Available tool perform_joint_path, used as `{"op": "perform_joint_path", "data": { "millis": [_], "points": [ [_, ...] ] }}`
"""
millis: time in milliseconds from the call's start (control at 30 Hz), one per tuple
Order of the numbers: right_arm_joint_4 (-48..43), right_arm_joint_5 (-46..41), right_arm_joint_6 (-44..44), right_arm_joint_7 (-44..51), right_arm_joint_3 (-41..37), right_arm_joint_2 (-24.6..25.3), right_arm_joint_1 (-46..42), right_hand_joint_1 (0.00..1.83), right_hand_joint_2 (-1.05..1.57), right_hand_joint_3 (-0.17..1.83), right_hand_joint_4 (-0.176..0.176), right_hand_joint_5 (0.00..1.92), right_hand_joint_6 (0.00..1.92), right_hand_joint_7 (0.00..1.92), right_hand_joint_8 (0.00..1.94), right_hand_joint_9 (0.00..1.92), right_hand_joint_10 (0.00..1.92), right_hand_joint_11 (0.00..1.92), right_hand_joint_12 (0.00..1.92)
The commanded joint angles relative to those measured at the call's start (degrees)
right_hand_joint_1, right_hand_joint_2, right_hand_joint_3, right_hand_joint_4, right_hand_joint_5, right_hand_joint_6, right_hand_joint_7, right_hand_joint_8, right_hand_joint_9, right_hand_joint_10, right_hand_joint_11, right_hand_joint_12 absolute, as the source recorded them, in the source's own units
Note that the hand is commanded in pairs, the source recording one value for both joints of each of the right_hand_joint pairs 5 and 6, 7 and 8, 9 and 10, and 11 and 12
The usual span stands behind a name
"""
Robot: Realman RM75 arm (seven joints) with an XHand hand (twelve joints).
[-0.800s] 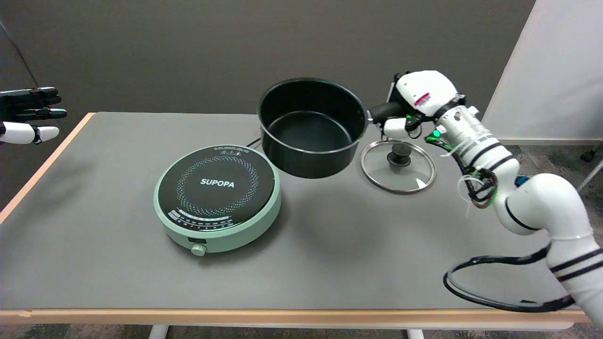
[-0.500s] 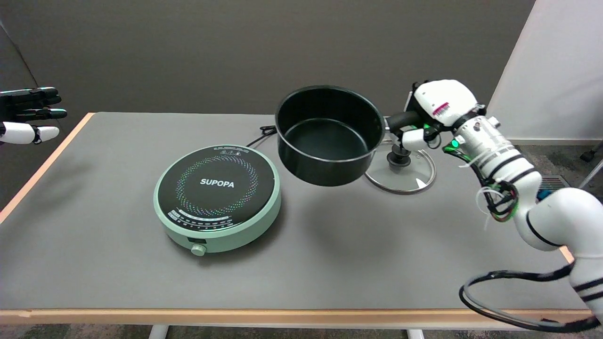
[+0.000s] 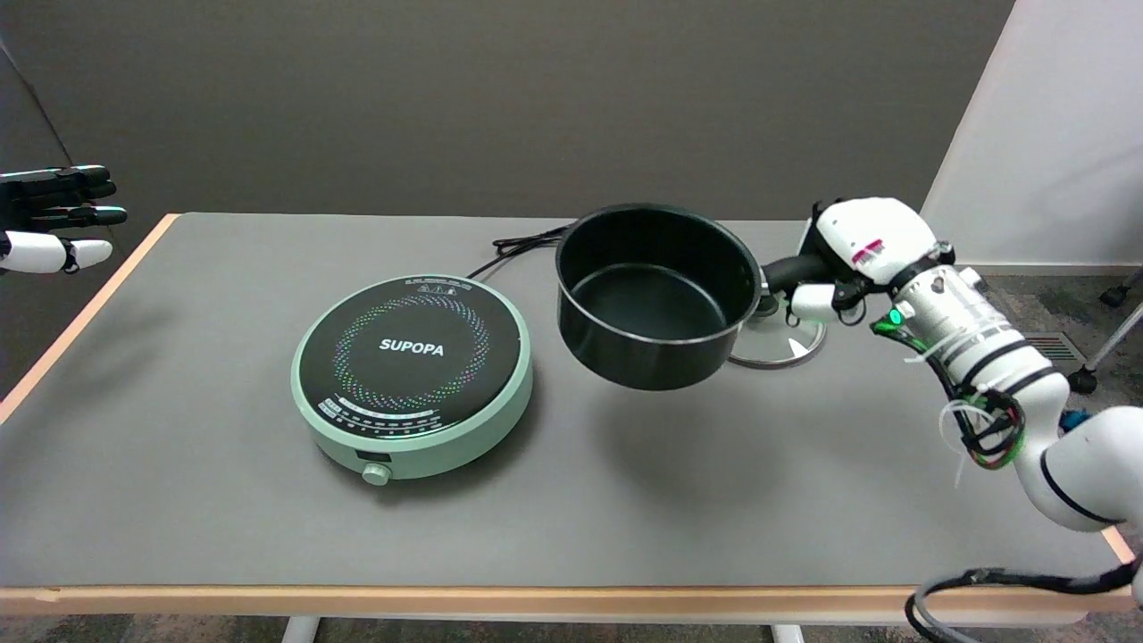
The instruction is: Place the soup pot onto the table.
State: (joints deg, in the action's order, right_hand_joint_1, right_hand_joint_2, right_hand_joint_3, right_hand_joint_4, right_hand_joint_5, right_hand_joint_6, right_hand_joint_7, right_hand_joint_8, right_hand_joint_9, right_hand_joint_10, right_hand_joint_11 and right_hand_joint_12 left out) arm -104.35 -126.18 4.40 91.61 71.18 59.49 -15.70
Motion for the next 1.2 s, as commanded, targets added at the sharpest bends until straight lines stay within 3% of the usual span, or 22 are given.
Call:
{"op": "perform_joint_path", "data": {
  "millis": [33,367,800,1067,1133,1200],
  "points": [
    [1.23,-1.13,2.68,-0.1,-1.35,4.26,-9.85,0.81,0.87,0.64,-0.019,1.92,1.92,1.92,1.92,1.92,1.92,1.92,1.92],
    [4.5,-6.61,5.47,-0.1,-1.46,9.51,-12.86,0.83,0.91,0.61,-0.019,1.92,1.92,1.92,1.92,1.92,1.92,1.92,1.92],
    [3.82,-7.12,7.17,0.32,-1.76,10.77,-12.71,0.84,0.96,0.63,-0.017,1.92,1.92,1.92,1.92,1.92,1.92,1.92,1.92],
    [2.55,-6.62,11.24,0.64,-3.88,14.5,-12.77,0.84,0.97,0.65,-0.017,1.92,1.92,1.92,1.92,1.92,1.92,1.92,1.92],
    [2.88,-6.59,12.85,2.52,-4.73,15.48,-12.59,0.85,0.97,0.66,-0.017,1.92,1.92,1.92,1.92,1.92,1.92,1.92,1.92],
    [-4.7,-11.59,15.32,10.75,-2.9,17.58,-14.15,0.85,0.97,0.66,-0.018,1.92,1.92,1.92,1.92,1.92,1.92,1.92,1.92]
  ]
}}
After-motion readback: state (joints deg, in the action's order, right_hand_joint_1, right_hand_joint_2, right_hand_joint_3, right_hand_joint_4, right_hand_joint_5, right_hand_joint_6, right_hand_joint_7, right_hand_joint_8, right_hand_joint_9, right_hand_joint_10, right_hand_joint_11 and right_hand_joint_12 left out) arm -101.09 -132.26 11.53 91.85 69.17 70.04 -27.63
